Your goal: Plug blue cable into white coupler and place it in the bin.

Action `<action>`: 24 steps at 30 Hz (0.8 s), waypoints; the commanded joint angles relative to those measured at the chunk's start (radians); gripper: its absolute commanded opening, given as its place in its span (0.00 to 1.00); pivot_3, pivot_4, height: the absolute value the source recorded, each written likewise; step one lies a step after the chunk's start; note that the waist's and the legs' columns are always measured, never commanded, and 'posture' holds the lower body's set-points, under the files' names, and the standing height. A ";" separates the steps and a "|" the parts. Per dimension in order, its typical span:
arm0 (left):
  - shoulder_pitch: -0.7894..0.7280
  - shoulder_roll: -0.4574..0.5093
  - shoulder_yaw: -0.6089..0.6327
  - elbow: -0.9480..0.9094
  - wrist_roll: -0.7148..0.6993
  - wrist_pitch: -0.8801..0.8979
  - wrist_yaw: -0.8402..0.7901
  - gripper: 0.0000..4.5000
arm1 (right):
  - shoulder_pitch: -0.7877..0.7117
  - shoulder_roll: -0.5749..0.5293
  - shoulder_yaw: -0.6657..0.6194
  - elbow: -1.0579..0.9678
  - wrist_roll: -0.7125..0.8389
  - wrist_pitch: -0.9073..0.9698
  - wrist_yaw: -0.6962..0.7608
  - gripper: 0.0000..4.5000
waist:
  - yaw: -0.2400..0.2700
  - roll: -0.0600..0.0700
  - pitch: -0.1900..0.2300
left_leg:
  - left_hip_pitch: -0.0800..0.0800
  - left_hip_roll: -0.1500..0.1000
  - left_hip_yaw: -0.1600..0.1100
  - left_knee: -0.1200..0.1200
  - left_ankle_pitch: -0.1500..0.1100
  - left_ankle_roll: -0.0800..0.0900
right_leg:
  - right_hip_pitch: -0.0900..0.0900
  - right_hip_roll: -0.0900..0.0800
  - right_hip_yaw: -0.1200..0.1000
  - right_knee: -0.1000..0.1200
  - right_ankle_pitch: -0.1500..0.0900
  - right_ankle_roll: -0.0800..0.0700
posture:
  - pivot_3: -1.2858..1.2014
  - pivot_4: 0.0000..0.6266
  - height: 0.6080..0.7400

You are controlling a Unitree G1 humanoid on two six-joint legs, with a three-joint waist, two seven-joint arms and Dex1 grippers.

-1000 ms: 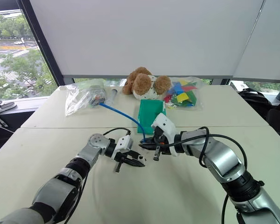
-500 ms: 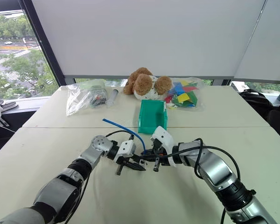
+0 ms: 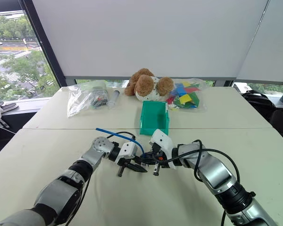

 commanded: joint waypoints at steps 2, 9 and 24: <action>0.005 0.002 -0.021 0.006 0.024 0.014 0.010 0.07 | -0.012 -0.003 0.054 0.039 -0.060 -0.028 0.034 0.00 | 0.000 0.000 -0.001 | 0.000 0.000 0.000 0.000 0.000 0.000 | 0.000 0.000 0.000 0.000 0.000 0.000 | 0.52 0.24 1.00; 0.003 0.002 -0.018 0.005 0.022 0.016 0.015 0.07 | -0.012 0.003 0.057 0.054 -0.063 -0.008 0.082 0.00 | 0.000 0.000 -0.001 | 0.000 0.000 0.000 0.000 0.000 0.000 | 0.000 0.000 0.000 0.000 0.000 0.000 | 0.52 0.24 1.00; 0.019 0.018 -0.007 -0.023 0.015 0.066 0.010 0.19 | 0.021 0.044 0.051 0.138 -0.081 -0.027 0.096 0.00 | -0.002 -0.005 -0.011 | 0.003 0.001 0.000 0.000 0.000 0.000 | 0.003 0.000 0.000 0.000 0.000 0.000 | 0.52 0.24 1.00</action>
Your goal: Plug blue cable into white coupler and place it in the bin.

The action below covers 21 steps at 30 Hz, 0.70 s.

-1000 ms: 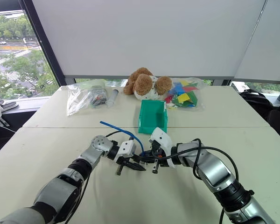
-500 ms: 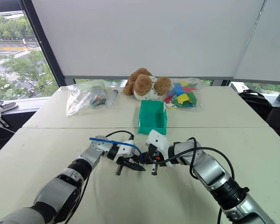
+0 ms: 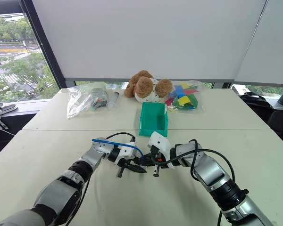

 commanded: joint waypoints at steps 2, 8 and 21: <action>0.018 0.033 0.000 -0.039 -0.005 0.057 -0.011 0.38 | 0.034 0.005 0.007 -0.007 0.010 0.061 0.008 0.00 | -0.001 0.000 0.000 | 0.000 0.000 0.000 0.000 0.000 0.000 | 0.000 0.000 0.000 0.000 0.000 0.000 | 0.52 0.24 1.00; 0.069 0.121 0.047 -0.213 -0.085 0.158 -0.041 0.99 | 0.006 -0.004 -0.082 -0.101 0.066 0.140 -0.008 0.00 | 0.000 0.000 0.000 | -0.002 0.000 0.000 0.000 0.000 0.000 | -0.003 0.000 0.000 0.000 0.000 0.000 | 0.52 0.24 1.00; 0.202 0.314 0.220 -0.605 -0.266 0.516 0.104 0.99 | -0.533 0.057 -0.255 0.475 -0.006 0.059 -0.202 0.00 | 0.000 0.003 0.005 | -0.005 -0.001 0.001 -0.002 0.000 0.000 | -0.007 -0.003 0.000 0.000 0.000 0.000 | 0.52 0.24 1.00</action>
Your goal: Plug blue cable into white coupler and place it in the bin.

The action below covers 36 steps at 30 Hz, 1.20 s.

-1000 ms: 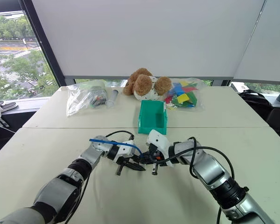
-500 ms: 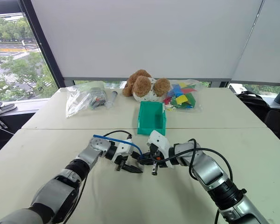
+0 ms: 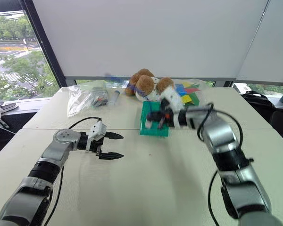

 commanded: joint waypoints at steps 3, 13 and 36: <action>0.044 0.024 0.044 -0.144 -0.060 0.104 0.072 0.99 | -0.169 0.095 -0.026 0.442 -0.091 -0.178 -0.114 0.00 | 0.000 0.000 0.000 | 0.000 0.000 0.000 -0.002 0.000 0.000 | -0.001 0.000 0.000 0.000 0.000 0.000 | 0.52 0.24 1.00; 0.110 0.040 0.062 -0.286 -0.126 0.209 0.157 1.00 | -0.337 0.240 -0.079 1.059 -0.157 -0.422 -0.201 0.26 | -0.006 0.002 0.001 | 0.000 0.000 0.002 -0.003 0.001 -0.001 | -0.002 0.000 0.000 0.001 0.000 0.000 | 0.52 0.24 1.00; 0.134 0.160 0.127 -0.442 -0.244 0.363 0.217 1.00 | 0.323 -0.242 -0.310 -0.441 0.097 0.248 0.087 0.98 | 0.003 0.008 0.006 | -0.002 -0.001 0.001 -0.003 0.000 -0.001 | -0.002 -0.003 -0.001 -0.002 0.000 0.000 | 0.52 0.24 1.00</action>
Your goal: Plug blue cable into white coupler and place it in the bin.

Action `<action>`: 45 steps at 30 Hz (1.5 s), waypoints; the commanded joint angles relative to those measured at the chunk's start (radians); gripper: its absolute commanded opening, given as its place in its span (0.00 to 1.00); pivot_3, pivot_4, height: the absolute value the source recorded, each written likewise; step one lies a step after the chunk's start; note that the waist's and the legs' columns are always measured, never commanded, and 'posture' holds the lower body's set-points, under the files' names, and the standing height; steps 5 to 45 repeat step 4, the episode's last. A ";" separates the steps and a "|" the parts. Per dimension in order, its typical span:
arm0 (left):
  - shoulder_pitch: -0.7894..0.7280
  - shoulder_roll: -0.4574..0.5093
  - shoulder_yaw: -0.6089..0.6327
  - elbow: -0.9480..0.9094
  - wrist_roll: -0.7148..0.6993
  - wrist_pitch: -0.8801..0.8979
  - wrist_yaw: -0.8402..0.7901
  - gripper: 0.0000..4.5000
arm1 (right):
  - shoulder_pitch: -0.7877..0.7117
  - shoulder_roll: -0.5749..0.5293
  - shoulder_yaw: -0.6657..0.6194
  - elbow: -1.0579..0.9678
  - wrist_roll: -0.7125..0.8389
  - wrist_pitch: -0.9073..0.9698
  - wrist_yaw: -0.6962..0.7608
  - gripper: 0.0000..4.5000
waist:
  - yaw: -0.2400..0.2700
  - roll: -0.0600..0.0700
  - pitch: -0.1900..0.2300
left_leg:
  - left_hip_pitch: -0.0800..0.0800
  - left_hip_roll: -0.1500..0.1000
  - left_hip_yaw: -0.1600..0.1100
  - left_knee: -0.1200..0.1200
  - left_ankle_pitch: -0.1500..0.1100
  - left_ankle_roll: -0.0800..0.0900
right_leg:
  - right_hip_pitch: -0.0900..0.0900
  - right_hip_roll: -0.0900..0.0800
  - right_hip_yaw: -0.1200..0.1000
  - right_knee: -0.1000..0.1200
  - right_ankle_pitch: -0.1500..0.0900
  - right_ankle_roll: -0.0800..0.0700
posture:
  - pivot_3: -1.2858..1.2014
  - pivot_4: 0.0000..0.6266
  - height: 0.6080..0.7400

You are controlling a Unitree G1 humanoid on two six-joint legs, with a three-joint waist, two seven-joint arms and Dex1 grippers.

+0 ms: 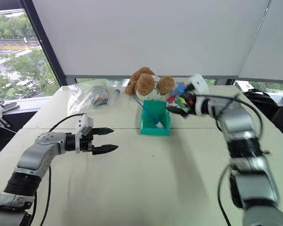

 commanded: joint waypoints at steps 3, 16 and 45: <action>0.002 0.050 0.060 -0.070 -0.054 0.045 0.012 1.00 | 0.345 -0.104 -0.237 -0.525 0.199 0.202 0.026 0.98 | -0.002 0.000 0.001 | 0.002 0.001 0.000 0.000 0.000 0.000 | 0.001 0.000 0.000 0.000 0.000 0.000 | 0.52 0.24 1.00; 0.005 0.054 0.062 -0.076 -0.059 0.051 0.012 1.00 | 0.372 -0.097 -0.262 -0.559 0.232 0.233 0.013 0.98 | -0.002 0.000 0.001 | 0.002 0.001 0.000 0.000 0.000 0.000 | 0.002 0.000 0.000 0.000 0.000 0.000 | 0.52 0.24 1.00; 0.005 0.054 0.062 -0.076 -0.059 0.051 0.012 1.00 | 0.372 -0.097 -0.262 -0.559 0.232 0.233 0.013 0.98 | -0.002 0.000 0.001 | 0.002 0.001 0.000 0.000 0.000 0.000 | 0.002 0.000 0.000 0.000 0.000 0.000 | 0.52 0.24 1.00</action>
